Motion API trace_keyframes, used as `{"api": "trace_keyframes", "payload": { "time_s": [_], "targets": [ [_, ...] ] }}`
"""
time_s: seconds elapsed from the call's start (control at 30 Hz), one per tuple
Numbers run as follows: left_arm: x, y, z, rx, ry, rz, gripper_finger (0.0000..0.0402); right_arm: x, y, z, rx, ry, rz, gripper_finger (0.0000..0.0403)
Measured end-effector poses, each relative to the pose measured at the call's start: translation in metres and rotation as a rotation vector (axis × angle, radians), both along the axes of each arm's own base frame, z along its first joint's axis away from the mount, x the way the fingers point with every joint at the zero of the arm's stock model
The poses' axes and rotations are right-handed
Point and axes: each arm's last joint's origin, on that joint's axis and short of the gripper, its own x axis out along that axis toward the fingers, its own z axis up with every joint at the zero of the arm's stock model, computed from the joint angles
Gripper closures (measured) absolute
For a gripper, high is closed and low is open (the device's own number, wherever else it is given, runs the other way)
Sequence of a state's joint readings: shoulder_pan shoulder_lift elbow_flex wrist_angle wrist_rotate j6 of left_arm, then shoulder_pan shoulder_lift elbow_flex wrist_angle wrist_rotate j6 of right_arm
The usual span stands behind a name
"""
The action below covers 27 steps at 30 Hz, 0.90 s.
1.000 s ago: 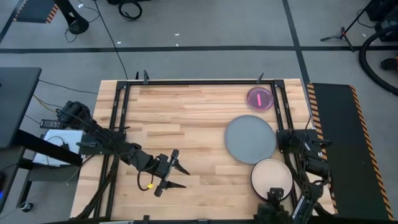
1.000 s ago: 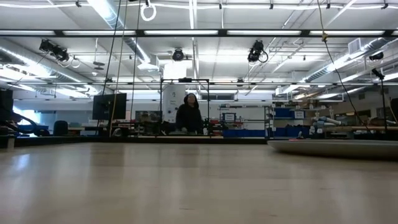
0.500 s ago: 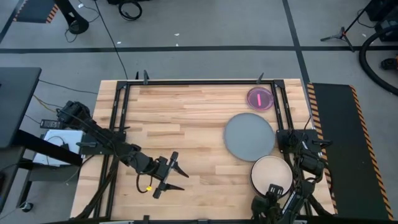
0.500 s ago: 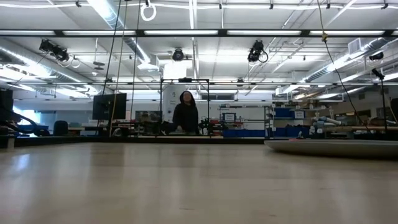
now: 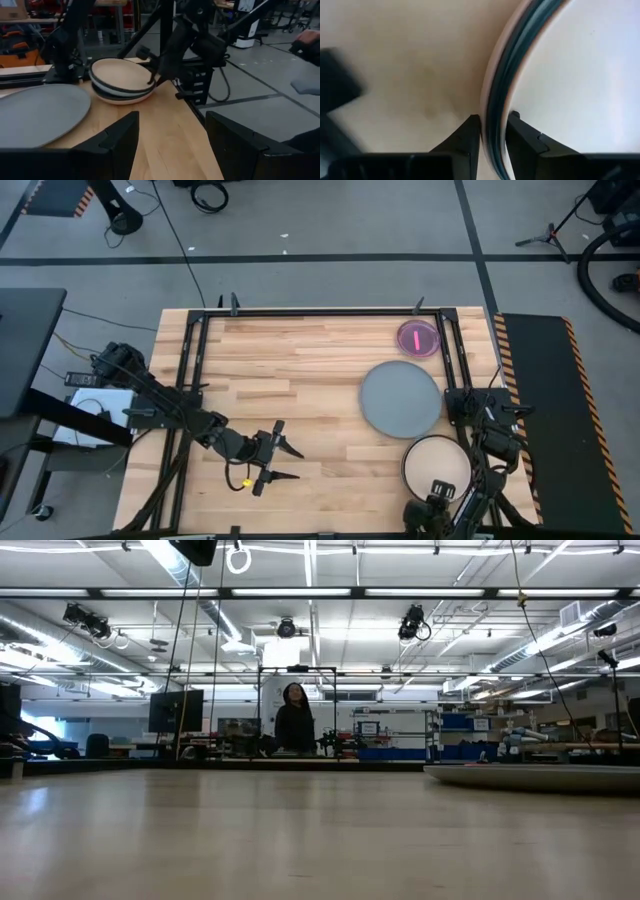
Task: Stack plastic plates
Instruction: Move the bottom stacked plates to the bottom middle of the table
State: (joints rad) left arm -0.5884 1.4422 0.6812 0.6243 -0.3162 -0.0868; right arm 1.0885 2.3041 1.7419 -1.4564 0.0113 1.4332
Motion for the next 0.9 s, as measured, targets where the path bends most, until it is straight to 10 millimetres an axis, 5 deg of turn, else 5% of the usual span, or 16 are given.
{"api": "trace_keyframes", "payload": {
  "time_s": [0.23, 0.4, 0.63, 0.9],
  "targets": [
    [-0.001, 0.001, -0.007, 0.022, 0.068, 0.006, 0.0169, 0.020, 0.013, 0.041, 0.109, -0.016, 0.030, 0.0332],
    [-0.002, 0.003, -0.014, 0.034, 0.139, 0.018, 0.0169, 0.040, 0.010, 0.068, 0.086, -0.200, 0.070, 0.0354],
    [-0.007, 0.008, -0.021, 0.085, 0.224, 0.101, 0.0169, 0.072, -0.008, 0.076, 0.039, -0.297, 0.100, 0.0380],
    [-0.008, 0.009, -0.025, 0.092, 0.271, 0.122, 0.0169, 0.085, -0.019, 0.075, 0.100, -0.175, 0.117, 0.0365]
  ]
}}
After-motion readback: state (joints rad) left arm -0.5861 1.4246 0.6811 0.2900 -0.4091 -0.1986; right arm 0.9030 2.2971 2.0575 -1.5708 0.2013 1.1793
